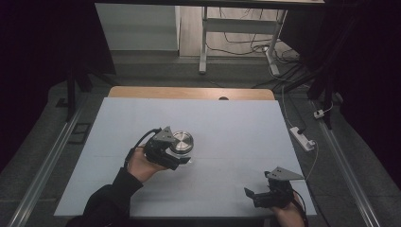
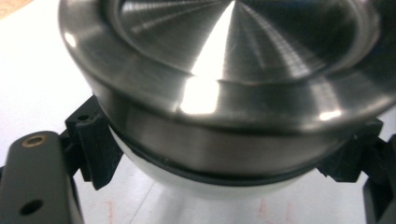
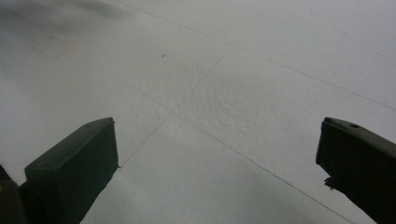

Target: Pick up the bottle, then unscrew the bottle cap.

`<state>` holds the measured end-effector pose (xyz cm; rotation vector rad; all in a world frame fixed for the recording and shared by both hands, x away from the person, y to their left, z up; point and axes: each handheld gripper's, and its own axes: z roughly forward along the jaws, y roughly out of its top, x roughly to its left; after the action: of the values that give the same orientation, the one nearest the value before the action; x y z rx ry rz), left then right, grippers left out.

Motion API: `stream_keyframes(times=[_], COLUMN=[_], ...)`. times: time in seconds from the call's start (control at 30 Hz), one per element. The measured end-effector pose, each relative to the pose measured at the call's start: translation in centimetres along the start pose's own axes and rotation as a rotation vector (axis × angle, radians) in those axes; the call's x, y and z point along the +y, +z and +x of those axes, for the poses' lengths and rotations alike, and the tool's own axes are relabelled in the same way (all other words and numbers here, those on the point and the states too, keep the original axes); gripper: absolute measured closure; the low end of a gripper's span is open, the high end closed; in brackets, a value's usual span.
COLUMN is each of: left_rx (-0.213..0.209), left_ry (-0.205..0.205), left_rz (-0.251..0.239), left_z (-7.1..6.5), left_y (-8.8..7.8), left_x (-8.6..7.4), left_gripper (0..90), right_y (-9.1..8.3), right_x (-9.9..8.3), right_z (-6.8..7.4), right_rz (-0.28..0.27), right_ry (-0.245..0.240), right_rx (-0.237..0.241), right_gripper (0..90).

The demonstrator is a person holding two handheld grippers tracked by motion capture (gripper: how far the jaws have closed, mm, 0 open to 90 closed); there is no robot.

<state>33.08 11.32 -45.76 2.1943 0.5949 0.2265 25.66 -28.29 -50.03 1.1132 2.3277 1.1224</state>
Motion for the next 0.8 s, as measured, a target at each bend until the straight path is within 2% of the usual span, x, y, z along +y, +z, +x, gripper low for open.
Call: stream_keyframes(times=[0.1,0.13,0.17,0.2,0.43,0.57,0.8], left_rx=[-0.010,-0.012,-0.016,-0.017,-0.020,-0.023,-0.027], left_ry=[0.012,0.004,0.021,0.011,0.016,0.006,-0.002], left_rz=[0.003,-0.005,0.005,0.000,0.006,0.001,-0.003], left_z=[-0.36,-0.50,-0.45,-0.57,-0.65,-0.58,-0.64], left_y=[-0.03,0.03,-0.04,0.01,-0.06,-0.01,0.03], left_x=[0.17,0.19,0.23,0.24,0.26,0.14,0.09], left_gripper=[16.0,16.0,16.0,16.0,16.0,16.0,16.1], right_y=[0.00,0.01,0.01,0.01,-0.13,-0.19,-0.64], right_x=[0.00,0.00,0.00,0.00,-0.01,0.13,0.86], right_z=[0.01,0.02,0.04,0.04,-0.04,0.02,0.39], right_rz=[0.001,0.002,0.002,0.003,-0.010,-0.015,-0.052], right_ry=[-0.003,-0.003,-0.004,-0.006,-0.002,0.007,0.002], right_rx=[0.000,0.001,0.000,0.000,0.001,0.013,0.037], right_gripper=[0.0,0.0,0.0,0.0,0.0,0.0,0.0])
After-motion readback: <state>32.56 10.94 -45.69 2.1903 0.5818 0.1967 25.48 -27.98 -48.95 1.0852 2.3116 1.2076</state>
